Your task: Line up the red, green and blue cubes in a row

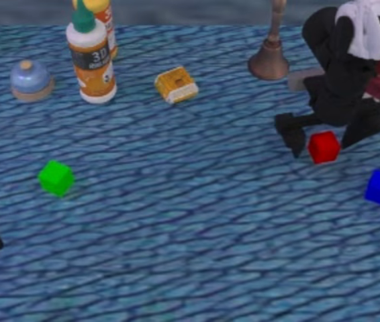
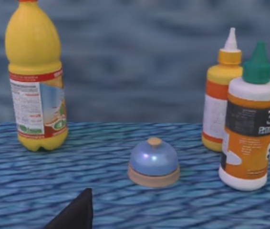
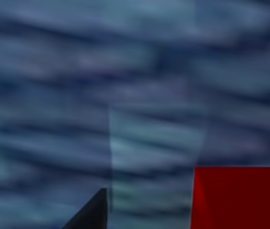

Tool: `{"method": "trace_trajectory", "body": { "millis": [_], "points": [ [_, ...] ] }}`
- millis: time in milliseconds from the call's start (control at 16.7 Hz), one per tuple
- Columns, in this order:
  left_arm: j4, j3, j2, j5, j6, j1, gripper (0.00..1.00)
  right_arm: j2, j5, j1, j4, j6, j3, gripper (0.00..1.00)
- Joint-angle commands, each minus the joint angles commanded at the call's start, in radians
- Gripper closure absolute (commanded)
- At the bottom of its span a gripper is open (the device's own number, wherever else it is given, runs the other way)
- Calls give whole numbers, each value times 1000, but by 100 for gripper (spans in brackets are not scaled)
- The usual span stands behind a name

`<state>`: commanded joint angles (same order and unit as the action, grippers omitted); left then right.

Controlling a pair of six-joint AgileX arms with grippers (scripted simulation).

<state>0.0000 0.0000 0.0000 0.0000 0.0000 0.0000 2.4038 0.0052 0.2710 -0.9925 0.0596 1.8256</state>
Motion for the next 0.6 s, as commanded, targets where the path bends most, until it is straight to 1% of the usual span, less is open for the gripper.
{"method": "trace_trajectory", "body": {
  "millis": [420,480,600],
  "points": [
    [0,0,0,0,0,0,0,0,0,0,0,0,0,98],
    [0,0,0,0,0,0,0,0,0,0,0,0,0,100],
    [0,0,0,0,0,0,0,0,0,0,0,0,0,100]
  ]
}}
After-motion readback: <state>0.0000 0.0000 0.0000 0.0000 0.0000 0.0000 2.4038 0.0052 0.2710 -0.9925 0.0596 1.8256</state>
